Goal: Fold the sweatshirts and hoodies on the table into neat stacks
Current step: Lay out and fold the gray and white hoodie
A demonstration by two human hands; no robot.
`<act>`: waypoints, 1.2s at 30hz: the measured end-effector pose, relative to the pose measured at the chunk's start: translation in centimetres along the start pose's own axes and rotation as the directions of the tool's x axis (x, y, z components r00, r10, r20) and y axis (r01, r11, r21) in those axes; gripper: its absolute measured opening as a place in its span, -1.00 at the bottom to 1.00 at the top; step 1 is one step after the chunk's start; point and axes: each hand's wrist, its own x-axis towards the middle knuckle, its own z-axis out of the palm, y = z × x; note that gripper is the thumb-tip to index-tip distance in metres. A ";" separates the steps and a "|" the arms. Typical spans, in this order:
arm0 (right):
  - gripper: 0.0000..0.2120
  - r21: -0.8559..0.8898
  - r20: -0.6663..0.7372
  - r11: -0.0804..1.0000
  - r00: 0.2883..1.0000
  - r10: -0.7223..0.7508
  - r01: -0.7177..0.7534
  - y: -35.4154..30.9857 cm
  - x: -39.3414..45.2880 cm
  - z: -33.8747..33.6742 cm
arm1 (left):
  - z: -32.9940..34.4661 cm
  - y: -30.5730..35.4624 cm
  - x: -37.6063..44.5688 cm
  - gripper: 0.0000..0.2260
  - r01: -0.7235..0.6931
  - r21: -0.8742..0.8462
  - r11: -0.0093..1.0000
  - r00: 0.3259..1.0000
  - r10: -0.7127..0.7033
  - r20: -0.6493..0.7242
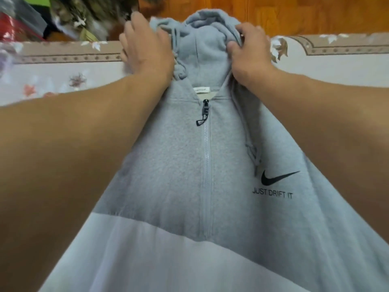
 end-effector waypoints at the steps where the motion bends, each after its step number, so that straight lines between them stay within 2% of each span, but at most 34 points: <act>1: -0.70 0.095 -0.040 0.995 0.999 0.024 -0.020 -0.3 -0.4 -0.9 | -1.2 0.2 -0.8 -0.75 0.003 -0.069 0.998 0.999 -0.006 -0.044; 3: -0.79 0.221 -0.197 0.975 0.980 0.007 0.037 -1.5 -3.2 -3.0 | -4.4 0.4 -3.7 -0.86 -0.081 -0.187 0.979 0.989 0.055 -0.140; 5: -0.85 0.226 -0.269 0.965 0.961 -0.067 0.131 -1.7 -8.3 -5.1 | -8.0 -0.1 -8.2 -0.87 -0.178 -0.263 0.948 0.978 0.141 -0.155; 6: -0.85 0.158 -0.200 0.979 0.975 -0.096 0.128 -1.0 -11.1 -5.9 | -9.6 -0.9 -10.5 -0.86 -0.157 -0.255 0.954 0.987 0.140 -0.085; 7: -0.83 0.038 -0.059 0.994 0.993 -0.098 0.101 -0.1 -13.6 -6.5 | -10.7 -1.9 -12.5 -0.83 -0.082 -0.178 0.981 0.993 0.095 0.065; 8: -0.81 -0.103 0.117 0.993 0.992 -0.046 0.058 1.1 -15.9 -7.0 | -11.5 -3.3 -14.1 -0.75 0.006 -0.025 1.000 0.968 0.001 0.251; 9: -0.80 -0.219 0.235 0.976 0.972 0.031 0.021 2.4 -17.4 -7.7 | -12.0 -4.9 -15.2 -0.67 0.080 0.122 0.989 0.907 -0.123 0.403; 10: -0.82 -0.260 0.259 0.965 0.961 0.096 -0.026 3.4 -18.1 -8.5 | -12.5 -6.3 -16.0 -0.63 0.128 0.197 0.972 0.852 -0.209 0.479; 11: -0.82 -0.232 0.226 0.969 0.965 0.135 -0.081 3.9 -18.5 -9.5 | -13.2 -7.2 -16.5 -0.61 0.144 0.180 0.973 0.835 -0.217 0.506; 13: -0.76 -0.081 0.098 0.969 0.965 0.242 -0.234 4.0 -18.2 -11.3 | -14.3 -8.2 -17.2 -0.60 0.128 -0.040 0.991 0.873 -0.093 0.479; 15: -0.75 0.049 0.061 0.931 0.931 0.359 -0.362 3.4 -18.1 -12.3 | -15.1 -8.8 -18.1 -0.62 0.078 -0.187 0.979 0.872 0.024 0.489; 17: -0.86 0.101 0.130 0.866 0.869 0.477 -0.490 2.8 -18.9 -11.8 | -15.2 -8.8 -19.2 -0.68 0.016 -0.174 0.985 0.826 0.085 0.557; 18: -0.93 0.129 0.195 0.804 0.810 0.553 -0.580 2.4 -19.4 -11.2 | -15.0 -8.9 -19.6 -0.76 0.046 -0.149 0.988 0.822 0.047 0.567; 19: -0.98 0.179 0.281 0.720 0.736 0.616 -0.670 2.0 -19.9 -10.8 | -14.8 -9.0 -19.9 -0.83 0.142 -0.130 0.981 0.832 -0.047 0.553; 20: -0.90 0.242 0.366 0.620 0.662 0.654 -0.747 1.5 -20.3 -10.3 | -14.7 -8.8 -20.0 -0.87 0.302 -0.122 0.946 0.831 -0.198 0.520; 21: -0.81 0.301 0.446 0.524 0.603 0.661 -0.797 1.1 -20.5 -10.1 | -14.6 -8.6 -19.9 -0.88 0.471 -0.121 0.874 0.790 -0.356 0.499; 22: -0.71 0.347 0.493 0.457 0.574 0.653 -0.819 0.8 -20.7 -9.8 | -14.4 -8.3 -19.8 -0.84 0.599 -0.125 0.791 0.733 -0.480 0.482; 23: -0.61 0.375 0.516 0.421 0.563 0.645 -0.826 0.5 -20.9 -9.4 | -14.5 -7.8 -19.8 -0.76 0.649 -0.091 0.756 0.700 -0.544 0.463; 25: -0.53 0.393 0.520 0.386 0.548 0.655 -0.835 -0.3 -21.5 -8.8 | -14.6 -6.2 -20.2 -0.63 0.586 0.011 0.810 0.738 -0.539 0.407; 26: -0.50 0.377 0.522 0.377 0.530 0.668 -0.846 -0.5 -21.9 -8.4 | -14.5 -5.4 -20.6 -0.60 0.545 0.016 0.838 0.757 -0.500 0.420; 27: -0.49 0.371 0.532 0.370 0.522 0.667 -0.851 -1.0 -22.2 -8.3 | -14.3 -4.4 -20.9 -0.55 0.508 0.012 0.861 0.749 -0.449 0.487; 29: -0.55 0.350 0.537 0.380 0.516 0.667 -0.856 -1.4 -22.6 -7.9 | -13.1 -3.2 -22.1 -0.34 0.466 0.058 0.883 0.639 -0.382 0.668; 30: -0.61 0.333 0.529 0.406 0.525 0.667 -0.851 -1.7 -22.5 -8.0 | -12.4 -3.0 -22.6 -0.28 0.422 0.109 0.900 0.603 -0.369 0.707; 31: -0.68 0.324 0.501 0.448 0.553 0.666 -0.833 -2.0 -22.4 -8.1 | -11.8 -3.3 -22.9 -0.32 0.366 0.167 0.915 0.604 -0.370 0.706; 33: -0.81 0.313 0.422 0.556 0.637 0.645 -0.770 -2.5 -22.0 -8.6 | -11.3 -3.7 -22.6 -0.56 0.283 0.250 0.926 0.632 -0.376 0.678; 34: -0.85 0.313 0.395 0.596 0.672 0.626 -0.739 -2.8 -21.9 -9.0 | -11.2 -3.7 -22.2 -0.65 0.283 0.243 0.928 0.622 -0.371 0.690; 36: -0.91 0.333 0.373 0.621 0.704 0.604 -0.710 -3.1 -21.8 -9.3 | -11.6 -3.2 -21.5 -0.74 0.431 0.124 0.894 0.583 -0.380 0.718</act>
